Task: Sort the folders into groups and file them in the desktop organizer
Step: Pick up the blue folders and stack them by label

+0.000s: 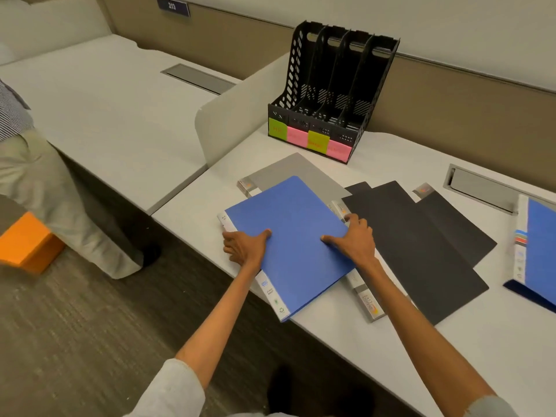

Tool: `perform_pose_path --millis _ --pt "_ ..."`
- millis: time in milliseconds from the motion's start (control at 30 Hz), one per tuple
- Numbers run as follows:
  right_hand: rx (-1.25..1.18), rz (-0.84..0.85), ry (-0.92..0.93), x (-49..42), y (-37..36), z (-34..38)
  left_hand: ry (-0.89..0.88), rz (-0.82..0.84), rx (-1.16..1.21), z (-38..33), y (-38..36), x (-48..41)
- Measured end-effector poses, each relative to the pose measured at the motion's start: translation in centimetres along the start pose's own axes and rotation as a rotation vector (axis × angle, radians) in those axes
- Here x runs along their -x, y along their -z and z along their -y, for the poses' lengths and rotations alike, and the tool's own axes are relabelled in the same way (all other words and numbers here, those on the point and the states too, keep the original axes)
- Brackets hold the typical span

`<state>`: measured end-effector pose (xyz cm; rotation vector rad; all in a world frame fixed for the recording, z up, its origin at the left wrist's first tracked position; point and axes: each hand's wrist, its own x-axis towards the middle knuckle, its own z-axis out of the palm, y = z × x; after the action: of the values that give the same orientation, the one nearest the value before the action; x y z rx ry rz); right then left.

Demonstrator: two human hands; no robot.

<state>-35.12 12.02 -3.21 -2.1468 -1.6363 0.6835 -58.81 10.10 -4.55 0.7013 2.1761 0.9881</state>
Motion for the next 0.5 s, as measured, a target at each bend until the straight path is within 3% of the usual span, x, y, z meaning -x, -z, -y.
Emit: perform_pose_path --millis 100,200,500 --pt "-0.084 -0.014 -0.013 0.0 0.7 -0.1 0.195 0.062 0.386 -0.4 1.2 -0.9" --pt "-0.184 -0.062 -0.061 0.0 1.3 -0.3 0.342 0.154 0.61 -0.9 1.9 -1.6" --pt "-0.513 -0.197 -0.164 -0.5 2.5 -2.9 0.349 0.575 0.738 -3.3 1.7 -1.1"
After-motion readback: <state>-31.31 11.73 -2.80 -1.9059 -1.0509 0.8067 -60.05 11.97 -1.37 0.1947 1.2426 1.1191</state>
